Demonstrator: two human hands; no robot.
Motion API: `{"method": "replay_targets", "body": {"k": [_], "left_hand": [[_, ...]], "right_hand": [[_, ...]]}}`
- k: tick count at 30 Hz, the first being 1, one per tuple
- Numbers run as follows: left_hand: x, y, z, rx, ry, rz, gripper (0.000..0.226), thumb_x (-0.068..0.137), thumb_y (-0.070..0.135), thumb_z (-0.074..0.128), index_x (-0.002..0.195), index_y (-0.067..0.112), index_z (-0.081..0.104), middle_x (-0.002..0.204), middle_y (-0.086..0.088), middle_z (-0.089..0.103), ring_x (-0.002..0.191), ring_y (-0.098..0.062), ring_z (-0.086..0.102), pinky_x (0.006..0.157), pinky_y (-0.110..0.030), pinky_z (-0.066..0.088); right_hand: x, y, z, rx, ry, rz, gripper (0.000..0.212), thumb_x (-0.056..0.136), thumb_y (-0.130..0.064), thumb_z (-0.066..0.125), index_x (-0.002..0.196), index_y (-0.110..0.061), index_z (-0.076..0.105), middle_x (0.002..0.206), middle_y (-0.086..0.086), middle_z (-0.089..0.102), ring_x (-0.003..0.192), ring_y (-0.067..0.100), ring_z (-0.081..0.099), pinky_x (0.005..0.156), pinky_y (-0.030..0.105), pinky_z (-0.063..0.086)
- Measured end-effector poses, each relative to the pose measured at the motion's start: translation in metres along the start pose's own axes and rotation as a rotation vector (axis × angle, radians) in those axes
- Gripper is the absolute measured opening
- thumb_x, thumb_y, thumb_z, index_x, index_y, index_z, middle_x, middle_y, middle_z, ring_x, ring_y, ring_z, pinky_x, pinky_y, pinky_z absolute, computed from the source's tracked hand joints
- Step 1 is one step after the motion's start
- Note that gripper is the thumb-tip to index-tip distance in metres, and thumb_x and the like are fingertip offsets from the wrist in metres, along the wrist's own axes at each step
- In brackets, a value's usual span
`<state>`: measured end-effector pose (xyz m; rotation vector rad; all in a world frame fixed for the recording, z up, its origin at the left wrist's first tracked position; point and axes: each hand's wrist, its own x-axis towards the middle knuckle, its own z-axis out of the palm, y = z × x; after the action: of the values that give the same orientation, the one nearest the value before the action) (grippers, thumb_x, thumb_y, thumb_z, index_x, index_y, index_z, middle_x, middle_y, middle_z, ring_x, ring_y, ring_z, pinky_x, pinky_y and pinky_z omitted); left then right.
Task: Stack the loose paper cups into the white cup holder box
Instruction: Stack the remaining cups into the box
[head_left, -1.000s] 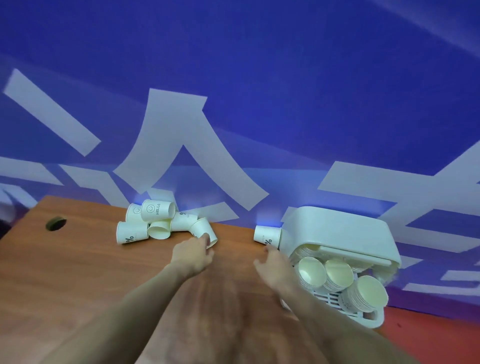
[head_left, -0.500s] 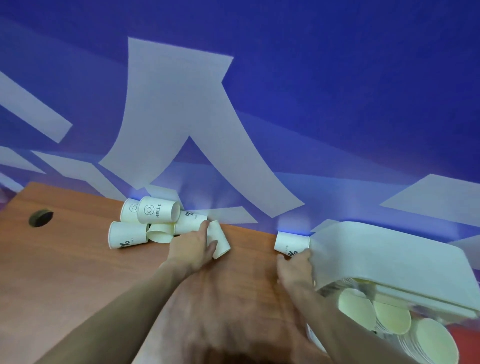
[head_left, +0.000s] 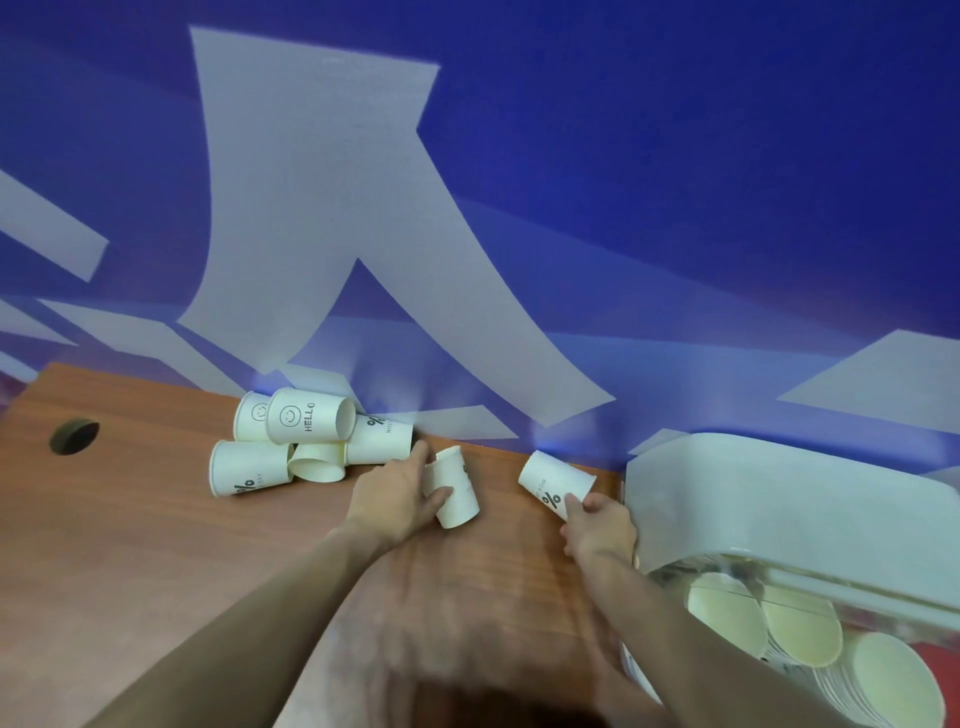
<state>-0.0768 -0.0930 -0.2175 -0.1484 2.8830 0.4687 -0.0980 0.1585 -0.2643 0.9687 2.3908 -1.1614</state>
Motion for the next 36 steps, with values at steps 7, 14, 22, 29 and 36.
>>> {"method": "replay_targets", "body": {"k": [7, 14, 22, 29, 36], "left_hand": [[-0.018, 0.005, -0.021, 0.012, 0.043, 0.039, 0.026, 0.094, 0.051, 0.049, 0.102, 0.028, 0.055, 0.088, 0.002, 0.070, 0.081, -0.022, 0.066, 0.064, -0.032, 0.048], [-0.068, 0.034, -0.044, 0.096, 0.074, 0.153, 0.024, 0.095, 0.047, 0.047, 0.107, 0.031, 0.061, 0.098, 0.001, 0.069, 0.093, -0.023, 0.063, 0.066, -0.031, 0.040], [-0.128, 0.091, -0.072, 0.212, 0.152, 0.333, 0.027, 0.096, 0.043, 0.046, 0.104, 0.027, 0.066, 0.096, 0.002, 0.070, 0.089, -0.021, 0.063, 0.066, -0.030, 0.041], [-0.160, 0.158, -0.065, 0.256, 0.146, 0.452, 0.024, 0.096, 0.040, 0.047, 0.104, 0.026, 0.065, 0.099, 0.002, 0.069, 0.091, -0.022, 0.062, 0.072, -0.032, 0.044], [-0.173, 0.232, -0.053, 0.140, 0.091, 0.510, 0.022, 0.087, 0.039, 0.051, 0.096, 0.024, 0.065, 0.094, 0.001, 0.072, 0.089, -0.026, 0.063, 0.070, -0.033, 0.044]], "right_hand": [[-0.059, -0.023, -0.032, -0.157, -0.001, -0.242, 0.021, 0.085, -0.040, 0.063, 0.089, -0.022, 0.071, 0.086, 0.004, 0.074, 0.088, 0.026, 0.067, 0.078, 0.028, 0.051], [-0.111, -0.015, -0.074, -0.279, -0.006, -0.448, 0.024, 0.088, -0.037, 0.061, 0.101, -0.020, 0.073, 0.096, 0.005, 0.073, 0.094, 0.027, 0.064, 0.079, 0.029, 0.047], [-0.173, 0.012, -0.142, -0.489, 0.106, -0.711, 0.023, 0.092, -0.038, 0.051, 0.094, -0.025, 0.069, 0.093, 0.002, 0.069, 0.095, 0.025, 0.062, 0.066, 0.031, 0.041], [-0.182, 0.046, -0.205, -0.474, 0.134, -0.720, 0.022, 0.085, -0.039, 0.052, 0.077, -0.021, 0.063, 0.076, 0.003, 0.067, 0.084, 0.027, 0.063, 0.064, 0.032, 0.046], [-0.177, 0.087, -0.274, -0.428, 0.165, -0.668, 0.027, 0.083, -0.034, 0.054, 0.060, -0.019, 0.054, 0.052, -0.001, 0.047, 0.067, 0.024, 0.055, 0.054, 0.031, 0.039]]}}
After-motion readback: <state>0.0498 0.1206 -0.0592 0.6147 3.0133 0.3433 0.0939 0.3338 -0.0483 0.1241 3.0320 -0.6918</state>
